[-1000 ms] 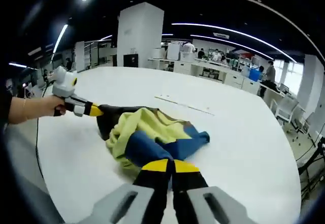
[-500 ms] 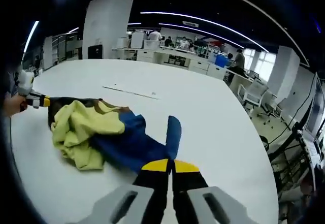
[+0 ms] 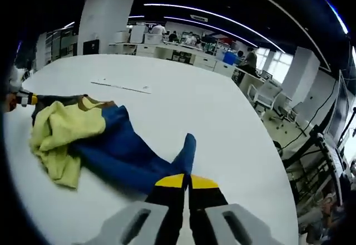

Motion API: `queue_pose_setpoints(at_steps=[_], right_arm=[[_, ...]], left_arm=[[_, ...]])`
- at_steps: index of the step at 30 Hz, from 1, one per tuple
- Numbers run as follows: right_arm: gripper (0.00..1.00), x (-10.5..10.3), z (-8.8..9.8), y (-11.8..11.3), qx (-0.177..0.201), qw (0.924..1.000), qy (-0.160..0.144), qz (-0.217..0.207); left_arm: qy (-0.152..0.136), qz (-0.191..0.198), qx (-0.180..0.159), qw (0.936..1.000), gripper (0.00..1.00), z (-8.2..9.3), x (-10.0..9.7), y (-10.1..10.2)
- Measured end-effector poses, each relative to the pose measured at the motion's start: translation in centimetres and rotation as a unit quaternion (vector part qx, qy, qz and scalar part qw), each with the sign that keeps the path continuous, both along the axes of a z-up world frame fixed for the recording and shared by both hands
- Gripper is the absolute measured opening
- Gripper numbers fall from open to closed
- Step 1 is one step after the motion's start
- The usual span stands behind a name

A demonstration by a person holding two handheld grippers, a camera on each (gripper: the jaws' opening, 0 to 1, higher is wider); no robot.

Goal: Fold the garment on the visible template until the final outline fits inside the template.

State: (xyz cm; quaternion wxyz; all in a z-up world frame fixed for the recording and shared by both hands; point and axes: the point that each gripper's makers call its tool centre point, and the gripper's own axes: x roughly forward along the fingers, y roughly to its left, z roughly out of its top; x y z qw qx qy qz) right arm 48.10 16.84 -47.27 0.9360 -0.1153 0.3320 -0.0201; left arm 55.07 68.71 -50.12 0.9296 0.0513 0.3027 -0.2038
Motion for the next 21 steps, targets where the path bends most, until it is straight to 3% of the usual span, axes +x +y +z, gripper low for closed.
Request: queue_pose_setpoints(at_steps=[11,21], right_arm=[[0.0,-2.5,-1.1,-3.3,-0.001,0.9986,0.009,-0.052],[0.0,-4.4,-1.7,-4.3,0.008,0.9967,0.015,-0.079]], left_arm=[[0.017,0.027,0.016,0.9994,0.0,-0.3,-0.1,2.0],[0.018,0.035,0.03,0.9988,0.0,-0.1,0.3,3.1]])
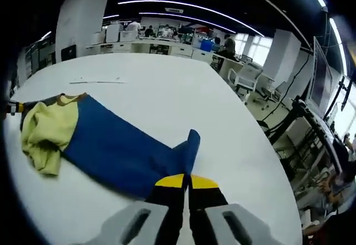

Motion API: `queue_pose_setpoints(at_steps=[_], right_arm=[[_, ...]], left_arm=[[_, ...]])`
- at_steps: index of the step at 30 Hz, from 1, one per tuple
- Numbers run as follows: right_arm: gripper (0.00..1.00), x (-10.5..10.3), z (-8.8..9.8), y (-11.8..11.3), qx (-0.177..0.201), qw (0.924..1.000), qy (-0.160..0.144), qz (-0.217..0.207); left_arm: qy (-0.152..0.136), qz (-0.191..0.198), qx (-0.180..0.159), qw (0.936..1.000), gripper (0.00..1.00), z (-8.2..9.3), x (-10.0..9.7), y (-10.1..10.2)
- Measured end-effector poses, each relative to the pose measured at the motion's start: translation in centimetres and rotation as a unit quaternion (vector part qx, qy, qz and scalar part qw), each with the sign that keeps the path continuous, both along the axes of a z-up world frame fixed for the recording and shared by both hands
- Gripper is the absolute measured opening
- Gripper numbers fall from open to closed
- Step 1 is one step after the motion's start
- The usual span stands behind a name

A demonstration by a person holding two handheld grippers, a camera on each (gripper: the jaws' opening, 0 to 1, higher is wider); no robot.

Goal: Fold the garment on the visible template until the final outline fits inside the template.

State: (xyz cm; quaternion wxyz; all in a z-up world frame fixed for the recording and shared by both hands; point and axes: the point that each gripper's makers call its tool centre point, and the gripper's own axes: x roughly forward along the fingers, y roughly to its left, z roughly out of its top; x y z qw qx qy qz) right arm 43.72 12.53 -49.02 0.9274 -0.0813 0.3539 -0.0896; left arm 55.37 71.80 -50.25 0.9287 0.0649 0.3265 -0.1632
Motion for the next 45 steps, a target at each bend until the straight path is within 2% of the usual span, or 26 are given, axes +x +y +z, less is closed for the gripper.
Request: queue_pose_setpoints(at_steps=[10,11,14,17,18,23,27,30,37,39,41,45], right_arm=[[0.0,-0.4,-0.2,-0.2,0.005,1.0,0.006,0.0],[0.0,-0.4,-0.3,-0.1,0.007,1.0,0.007,0.0],[0.0,-0.4,-0.3,0.0,0.009,0.9999,0.006,0.002],[0.01,-0.6,0.1,0.4,-0.005,0.9998,0.014,0.01],[0.05,-0.6,0.2,0.6,-0.007,0.9998,0.017,0.012],[0.25,-0.2,1.2,2.9,0.003,0.9986,0.011,0.052],[0.4,0.3,2.2,5.5,0.029,0.9949,-0.002,0.096],[0.48,0.4,2.7,7.2,0.043,0.991,-0.004,0.127],[0.69,0.3,4.0,11.6,0.063,0.9786,-0.011,0.196],[0.74,0.2,4.2,12.9,0.073,0.9746,-0.008,0.211],[0.77,0.0,4.2,13.9,0.082,0.9713,-0.003,0.223],[0.81,-0.3,4.1,15.9,0.093,0.9624,0.002,0.255]], left_arm=[[0.002,-0.002,0.009,1.0,0.0,-0.1,0.1,0.4],[0.003,-0.01,0.029,0.9995,0.0,-0.3,-0.1,0.6],[0.001,-0.016,0.038,0.9992,0.0,-0.3,-0.2,0.4],[0.0,-0.019,0.043,0.9989,0.12,0.0,-0.6,0.4],[-0.007,-0.028,0.042,0.9987,0.18,0.4,-0.7,0.0],[-0.021,-0.064,0.035,0.9971,0.29,1.4,-1.6,-1.6],[-0.04,-0.076,0.027,0.9959,0.48,2.3,-2.0,-2.5],[-0.05,-0.082,0.014,0.9953,0.54,2.8,-2.4,-3.2],[-0.064,-0.109,-0.029,0.9916,0.7,3.9,-3.8,-5.2],[-0.074,-0.111,-0.03,0.9906,0.78,4.3,-4.2,-5.5],[-0.081,-0.116,-0.03,0.9896,0.87,4.7,-4.5,-5.7],[-0.089,-0.123,-0.041,0.9875,0.96,5.2,-5.4,-6.1]])
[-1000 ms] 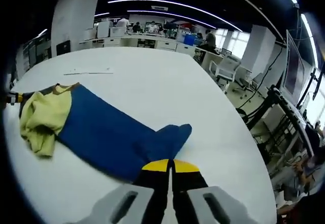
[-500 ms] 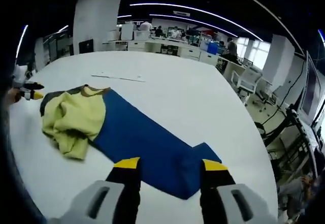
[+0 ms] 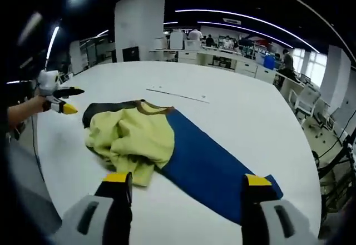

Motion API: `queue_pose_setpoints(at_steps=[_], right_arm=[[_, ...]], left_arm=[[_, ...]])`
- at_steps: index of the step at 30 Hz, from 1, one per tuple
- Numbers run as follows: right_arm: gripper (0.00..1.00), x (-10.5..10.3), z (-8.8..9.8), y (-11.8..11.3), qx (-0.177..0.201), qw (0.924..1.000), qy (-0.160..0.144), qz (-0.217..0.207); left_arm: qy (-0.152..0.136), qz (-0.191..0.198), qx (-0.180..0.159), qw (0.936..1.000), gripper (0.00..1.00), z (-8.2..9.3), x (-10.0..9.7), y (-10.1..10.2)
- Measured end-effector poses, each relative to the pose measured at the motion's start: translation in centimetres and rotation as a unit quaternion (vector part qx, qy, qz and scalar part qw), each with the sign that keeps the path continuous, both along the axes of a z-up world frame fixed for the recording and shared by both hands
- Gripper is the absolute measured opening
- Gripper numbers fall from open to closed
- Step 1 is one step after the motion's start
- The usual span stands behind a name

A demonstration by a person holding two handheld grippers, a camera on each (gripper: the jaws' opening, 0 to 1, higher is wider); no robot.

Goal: Fold the garment on the visible template until the final outline fits inside the template.

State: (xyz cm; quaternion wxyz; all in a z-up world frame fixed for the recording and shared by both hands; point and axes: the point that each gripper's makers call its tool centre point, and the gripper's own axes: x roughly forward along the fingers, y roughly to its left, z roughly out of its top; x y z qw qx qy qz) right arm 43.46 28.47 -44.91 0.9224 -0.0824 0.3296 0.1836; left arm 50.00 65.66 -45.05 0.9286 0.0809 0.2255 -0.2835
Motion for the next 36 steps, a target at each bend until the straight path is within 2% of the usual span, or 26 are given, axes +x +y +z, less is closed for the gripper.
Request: queue_pose_setpoints(at_steps=[3,8,12,17,22,28,36], right_arm=[[0.82,-0.1,-0.1,1.6,-0.001,0.9996,-0.002,0.027],[0.8,-0.5,-0.5,4.3,-0.005,0.9974,-0.009,0.072],[0.79,-0.7,-0.2,6.9,0.007,0.9935,-0.024,0.111],[0.75,-0.9,-0.8,8.9,0.005,0.9891,-0.025,0.145],[0.68,-1.1,-0.6,11.7,-0.013,0.9777,-0.06,0.201],[0.65,-1.5,-1.2,14.6,-0.025,0.9664,-0.065,0.247],[0.57,-1.6,-2.4,16.5,-0.021,0.9608,-0.056,0.271]], left_arm=[[-0.005,-0.003,-0.003,1.0,0.99,0.3,-0.5,-0.2],[-0.002,-0.01,-0.011,0.9999,0.99,0.6,-1.6,-0.5],[0.0,-0.013,-0.01,0.9999,0.99,1.1,-2.8,-0.9],[-0.009,-0.017,-0.016,0.9997,0.99,1.9,-4.0,-1.7],[-0.019,-0.021,-0.018,0.9994,0.98,2.6,-4.8,-2.2],[-0.021,-0.033,-0.001,0.9992,0.98,2.4,-5.9,-2.2],[-0.015,-0.031,-0.016,0.9993,0.97,2.2,-7.0,-2.3]])
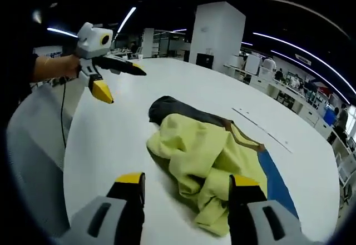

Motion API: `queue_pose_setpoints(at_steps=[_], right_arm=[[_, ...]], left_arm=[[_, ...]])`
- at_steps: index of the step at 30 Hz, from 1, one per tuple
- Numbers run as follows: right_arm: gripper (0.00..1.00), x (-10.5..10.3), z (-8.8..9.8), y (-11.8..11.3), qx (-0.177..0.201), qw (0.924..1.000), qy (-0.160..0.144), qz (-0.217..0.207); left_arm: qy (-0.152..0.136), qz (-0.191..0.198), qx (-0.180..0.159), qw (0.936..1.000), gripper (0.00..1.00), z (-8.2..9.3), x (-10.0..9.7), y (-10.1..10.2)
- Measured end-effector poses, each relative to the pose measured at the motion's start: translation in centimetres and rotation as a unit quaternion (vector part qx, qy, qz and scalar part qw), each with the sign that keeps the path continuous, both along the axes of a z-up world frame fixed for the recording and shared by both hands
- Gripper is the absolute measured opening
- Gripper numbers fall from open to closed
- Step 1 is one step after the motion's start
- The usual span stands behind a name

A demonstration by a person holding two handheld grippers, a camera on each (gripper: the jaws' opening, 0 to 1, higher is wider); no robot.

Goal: Fold the garment on the visible template until the final outline fits inside the template.

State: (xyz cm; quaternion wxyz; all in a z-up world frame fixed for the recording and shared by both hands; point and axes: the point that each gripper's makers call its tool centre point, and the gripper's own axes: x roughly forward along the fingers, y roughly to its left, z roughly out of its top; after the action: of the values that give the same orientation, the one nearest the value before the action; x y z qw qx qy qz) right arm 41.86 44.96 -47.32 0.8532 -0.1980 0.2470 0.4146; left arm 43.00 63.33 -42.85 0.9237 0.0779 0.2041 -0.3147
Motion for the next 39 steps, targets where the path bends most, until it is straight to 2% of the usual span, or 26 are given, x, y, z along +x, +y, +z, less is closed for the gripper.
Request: queue_pose_setpoints(at_steps=[4,10,14,16,19,28,31,36,39], right_arm=[[0.48,0.3,-0.7,0.6,-0.026,0.9993,-0.019,0.016],[0.33,0.4,-2.5,1.1,-0.048,0.9981,-0.011,0.036],[0.31,0.8,-3.4,1.2,-0.04,0.9987,0.011,0.03],[0.28,1.1,-4.3,0.8,-0.062,0.9975,0.015,0.028],[0.25,1.3,-5.2,0.6,-0.075,0.9966,0.025,0.025],[0.12,2.7,-6.5,0.1,-0.107,0.9939,0.021,0.011],[0.07,2.9,-6.4,-0.1,-0.112,0.9936,0.016,0.002],[0.02,2.8,-5.1,0.0,-0.076,0.995,0.06,-0.024],[0.01,2.2,-3.6,0.4,-0.064,0.9959,0.064,-0.01]], left_arm=[[0.003,-0.001,0.0,1.0,0.96,-0.3,-0.5,-0.1],[0.006,-0.002,0.005,1.0,0.96,-0.8,-1.1,-0.1],[0.008,-0.004,0.008,0.9999,0.95,-1.0,-1.4,-0.1],[0.01,-0.005,0.01,0.9999,0.95,-1.2,-1.5,0.0],[0.006,-0.013,0.018,0.9997,0.94,-1.5,-1.8,-0.2],[0.015,-0.019,0.032,0.9992,0.93,-2.5,-2.4,-0.2],[0.018,-0.017,0.029,0.9993,0.91,-2.6,-2.5,0.0],[0.023,-0.013,0.029,0.9992,0.91,-3.1,-2.7,0.3],[0.022,-0.013,0.031,0.9992,0.91,-3.1,-2.8,0.3]])
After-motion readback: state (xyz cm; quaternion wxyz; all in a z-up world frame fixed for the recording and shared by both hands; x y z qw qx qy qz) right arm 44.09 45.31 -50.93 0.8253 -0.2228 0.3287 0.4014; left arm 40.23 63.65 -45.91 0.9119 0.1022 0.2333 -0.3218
